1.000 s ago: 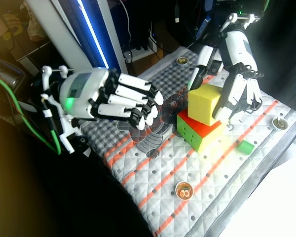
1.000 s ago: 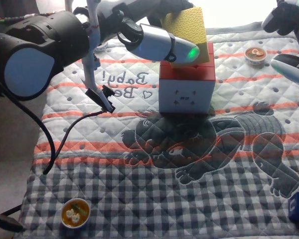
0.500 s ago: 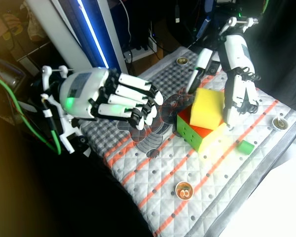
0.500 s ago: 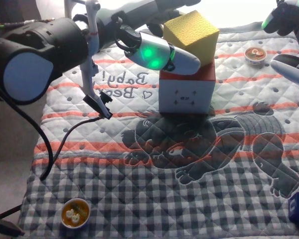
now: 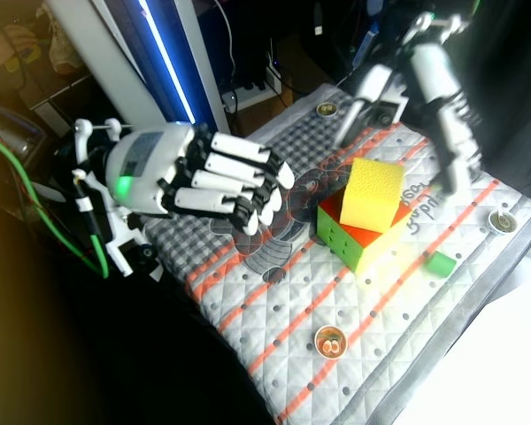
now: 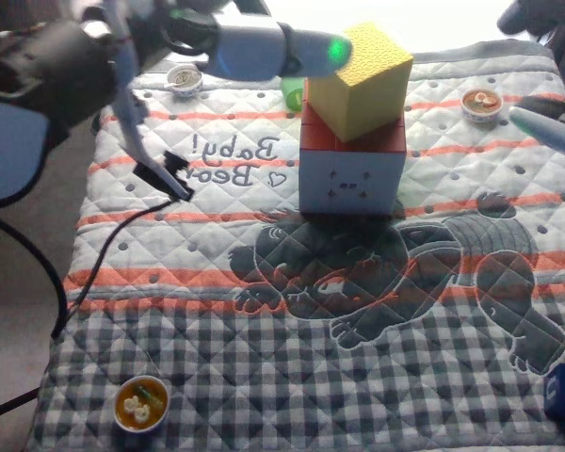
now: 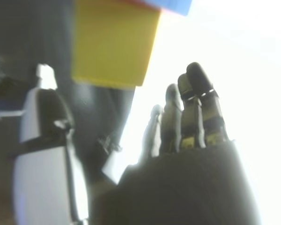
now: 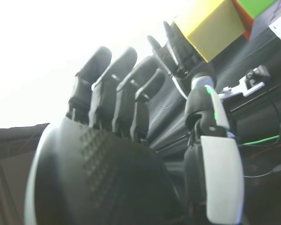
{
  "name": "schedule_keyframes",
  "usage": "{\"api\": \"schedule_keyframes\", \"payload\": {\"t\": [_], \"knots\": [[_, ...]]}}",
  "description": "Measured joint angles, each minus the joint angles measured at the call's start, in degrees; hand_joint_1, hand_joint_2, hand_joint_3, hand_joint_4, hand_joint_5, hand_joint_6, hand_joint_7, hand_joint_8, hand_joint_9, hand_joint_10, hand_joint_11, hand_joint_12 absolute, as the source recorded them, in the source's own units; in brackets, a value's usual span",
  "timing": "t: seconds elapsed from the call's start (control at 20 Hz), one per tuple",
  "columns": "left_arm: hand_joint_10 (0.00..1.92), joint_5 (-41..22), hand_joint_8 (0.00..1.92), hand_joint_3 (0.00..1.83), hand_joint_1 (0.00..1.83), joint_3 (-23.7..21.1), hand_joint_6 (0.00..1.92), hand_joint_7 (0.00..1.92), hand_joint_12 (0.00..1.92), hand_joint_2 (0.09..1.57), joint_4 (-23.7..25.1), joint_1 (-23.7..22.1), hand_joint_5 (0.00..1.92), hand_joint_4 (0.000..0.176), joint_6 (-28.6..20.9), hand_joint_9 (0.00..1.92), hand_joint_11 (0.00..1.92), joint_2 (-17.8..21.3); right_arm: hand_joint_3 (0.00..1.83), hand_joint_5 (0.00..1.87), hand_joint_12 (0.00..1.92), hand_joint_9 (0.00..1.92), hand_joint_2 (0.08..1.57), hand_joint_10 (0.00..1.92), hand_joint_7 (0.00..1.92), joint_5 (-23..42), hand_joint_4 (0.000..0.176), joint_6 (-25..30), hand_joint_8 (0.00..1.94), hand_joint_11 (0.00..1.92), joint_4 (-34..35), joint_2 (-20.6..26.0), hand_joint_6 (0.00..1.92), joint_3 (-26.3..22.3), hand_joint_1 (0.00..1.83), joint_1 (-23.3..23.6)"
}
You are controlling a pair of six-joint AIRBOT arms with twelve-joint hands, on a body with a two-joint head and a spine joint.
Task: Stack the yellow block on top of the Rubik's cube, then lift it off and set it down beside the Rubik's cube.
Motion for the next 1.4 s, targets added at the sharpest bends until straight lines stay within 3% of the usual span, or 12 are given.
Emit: {"api": "schedule_keyframes", "payload": {"t": [0.1, 0.25, 0.3, 0.35, 0.45, 0.55, 0.6, 0.7, 1.0, 1.15, 1.3, 1.4], "knots": [[0.45, 5.3, 0.04, 0.01, 0.45, -3.5, 0.00, 0.17, 1.46, 1.01, -0.9, 2.4, 0.00, 0.176, 0.0, 0.01, 0.00, 3.1, 0.00, 0.14, 1.33, 0.10, 1.02, 0.72, 0.26, -1.2, 0.000, 0.0, 0.31, 0.00, -0.5, -1.2, 0.50, 1.6, 0.66, 3.2], [0.53, 13.4, 0.02, 0.01, 0.53, -8.8, 0.03, 0.20, 1.47, 1.17, -1.4, 7.1, 0.16, 0.158, -0.2, 0.00, 0.00, 7.0, 0.00, 0.17, 1.14, 0.05, 0.93, 0.50, 0.22, -5.4, 0.000, 0.0, 0.05, 0.00, -2.5, -3.7, 0.16, 3.5, 0.63, 7.3], [0.52, 16.3, 0.02, 0.01, 0.63, -10.8, 0.04, 0.27, 1.46, 1.22, -1.8, 8.9, 0.26, 0.059, -0.2, 0.07, 0.00, 8.4, 0.00, 0.14, 1.11, 0.01, 0.90, 0.47, 0.17, -7.1, 0.000, 0.0, 0.02, 0.00, -2.9, -4.5, 0.13, 4.2, 0.65, 8.9], [0.66, 18.8, 0.04, 0.01, 0.71, -12.3, 0.06, 0.34, 1.59, 1.26, -1.7, 10.5, 0.36, 0.000, -0.2, 0.10, 0.00, 9.3, 0.00, 0.13, 1.18, 0.02, 0.90, 0.48, 0.18, -8.4, 0.000, 0.0, 0.02, 0.00, -3.0, -5.3, 0.10, 4.9, 0.64, 10.3], [0.95, 23.1, 0.10, 0.00, 0.77, -14.8, 0.13, 0.46, 1.71, 1.27, -1.9, 13.4, 0.49, 0.000, -0.4, 0.12, 0.00, 11.1, 0.00, 0.16, 1.20, 0.08, 0.83, 0.44, 0.21, -10.1, 0.000, 0.1, 0.02, 0.00, -3.1, -6.4, 0.07, 6.2, 0.57, 12.5], [1.24, 26.5, 0.54, 0.00, 0.86, -16.8, 0.57, 0.32, 1.87, 1.29, -3.9, 16.3, 0.35, 0.000, -0.4, 0.06, 0.00, 13.0, 0.00, 0.20, 1.10, 0.13, 0.82, 0.41, 0.25, -12.1, 0.000, 0.1, 0.02, 0.00, -3.2, -7.6, 0.06, 7.5, 0.46, 14.3], [1.32, 28.3, 0.81, 0.01, 0.84, -17.7, 0.78, 0.20, 1.90, 1.31, -4.4, 17.3, 0.26, 0.000, -0.4, 0.01, 0.00, 13.8, 0.00, 0.23, 1.06, 0.19, 0.81, 0.32, 0.29, -13.5, 0.000, 0.0, 0.01, 0.00, -3.3, -8.3, 0.03, 8.1, 0.44, 15.1], [1.23, 31.5, 0.98, 0.00, 0.80, -19.3, 0.92, 0.10, 1.86, 1.32, -4.9, 19.3, 0.20, 0.000, -0.4, 0.00, 0.00, 15.1, 0.00, 0.18, 0.83, 0.17, 0.82, 0.22, 0.25, -16.2, 0.000, 0.0, 0.00, 0.00, -3.3, -9.9, 0.00, 9.5, 0.49, 16.5], [1.02, 36.1, 0.62, 0.00, 0.80, -21.3, 0.67, 0.26, 1.70, 1.33, -6.9, 23.0, 0.32, 0.000, -1.1, 0.09, 0.00, 16.2, 0.00, 0.10, 0.83, 0.18, 0.83, 0.06, 0.19, -24.8, 0.000, 0.0, 0.00, 0.00, -3.3, -14.6, 0.00, 14.5, 0.48, 20.3], [0.79, 37.0, 0.30, 0.00, 0.81, -21.4, 0.28, 0.42, 1.64, 1.30, -7.1, 24.1, 0.51, 0.031, -3.0, 0.19, 0.00, 16.2, 0.00, 0.13, 0.95, 0.18, 0.79, 0.05, 0.21, -28.8, 0.000, 0.0, 0.01, 0.00, -3.3, -17.1, 0.01, 16.9, 0.38, 21.6], [0.68, 37.3, 0.12, 0.00, 0.80, -21.4, 0.10, 0.52, 1.60, 1.30, -7.3, 24.3, 0.63, 0.026, -3.2, 0.27, 0.02, 16.2, 0.03, 0.14, 0.93, 0.18, 0.94, 0.03, 0.19, -32.4, 0.000, 0.0, 0.00, 0.00, -3.6, -18.8, 0.00, 18.0, 0.20, 22.0], [0.68, 37.5, 0.09, 0.00, 0.79, -21.4, 0.06, 0.54, 1.63, 1.30, -7.3, 24.3, 0.66, 0.018, -3.3, 0.26, 0.00, 16.1, 0.00, 0.11, 0.84, 0.14, 0.88, 0.01, 0.14, -34.3, 0.000, 0.0, 0.00, 0.00, -3.8, -19.4, 0.00, 18.6, 0.22, 22.0]]}}
